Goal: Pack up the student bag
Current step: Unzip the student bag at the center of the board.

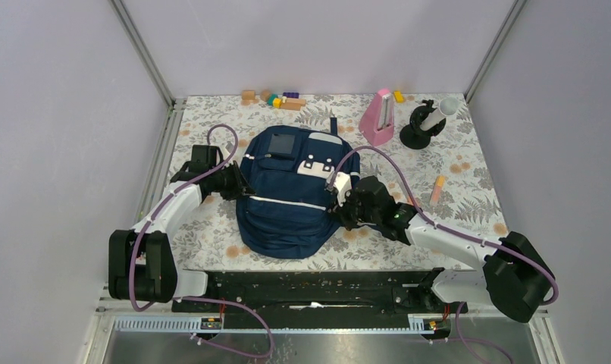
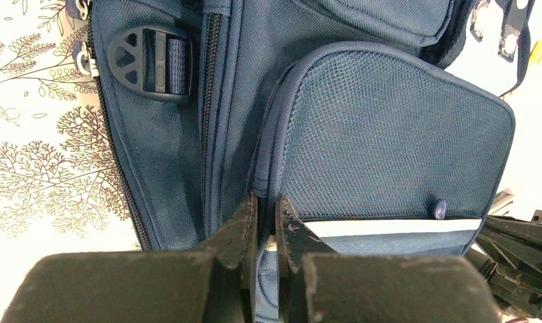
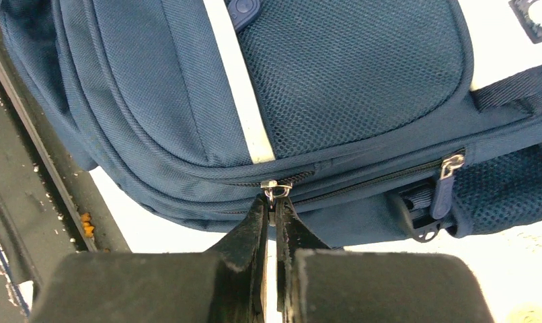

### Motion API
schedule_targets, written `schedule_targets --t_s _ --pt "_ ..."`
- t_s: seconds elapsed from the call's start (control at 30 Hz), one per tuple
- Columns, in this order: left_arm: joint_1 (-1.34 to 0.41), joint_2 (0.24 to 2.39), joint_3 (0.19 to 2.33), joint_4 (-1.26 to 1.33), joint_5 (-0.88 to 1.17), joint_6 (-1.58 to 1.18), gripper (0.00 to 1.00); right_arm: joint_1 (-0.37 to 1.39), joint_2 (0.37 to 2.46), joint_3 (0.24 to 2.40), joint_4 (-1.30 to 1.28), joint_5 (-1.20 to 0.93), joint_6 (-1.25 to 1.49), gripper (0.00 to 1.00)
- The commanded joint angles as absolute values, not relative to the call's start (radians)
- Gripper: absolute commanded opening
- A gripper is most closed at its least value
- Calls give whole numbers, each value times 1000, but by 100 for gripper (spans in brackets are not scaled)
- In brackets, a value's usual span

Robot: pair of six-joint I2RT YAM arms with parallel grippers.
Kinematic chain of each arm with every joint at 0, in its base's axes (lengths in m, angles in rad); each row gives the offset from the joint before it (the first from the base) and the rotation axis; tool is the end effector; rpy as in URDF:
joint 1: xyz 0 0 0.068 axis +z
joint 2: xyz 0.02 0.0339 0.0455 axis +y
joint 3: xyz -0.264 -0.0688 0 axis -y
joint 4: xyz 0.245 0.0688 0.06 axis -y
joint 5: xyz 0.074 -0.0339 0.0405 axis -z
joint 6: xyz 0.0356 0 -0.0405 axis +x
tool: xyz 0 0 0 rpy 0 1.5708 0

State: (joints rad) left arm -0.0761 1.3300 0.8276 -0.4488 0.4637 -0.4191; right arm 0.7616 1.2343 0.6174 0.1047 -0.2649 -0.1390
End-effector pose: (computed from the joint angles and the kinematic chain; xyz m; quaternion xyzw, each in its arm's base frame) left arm 0.2602 -0.0358 0.2183 -0.0892 0.9253 -0.2849 0.2340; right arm 0.1831 0.1874 0.2168 -0.4324 0.7413 0.2618 0.4415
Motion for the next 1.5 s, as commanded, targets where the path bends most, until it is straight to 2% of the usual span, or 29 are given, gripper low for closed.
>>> schedule_targets --t_s 0.0,0.63,0.97,1.47 --pt "-86 1292 826 -411 496 -437 0 824 1220 641 87 -231 -41 0" --pt "-85 1273 819 -405 482 -443 0 1020 1300 699 164 -74 200 0" --pt "-86 1260 815 -403 477 -445 0 1117 1326 731 195 92 316 0" --pt "-86 1218 802 -397 431 -452 0 1260 1350 845 132 265 383 0"
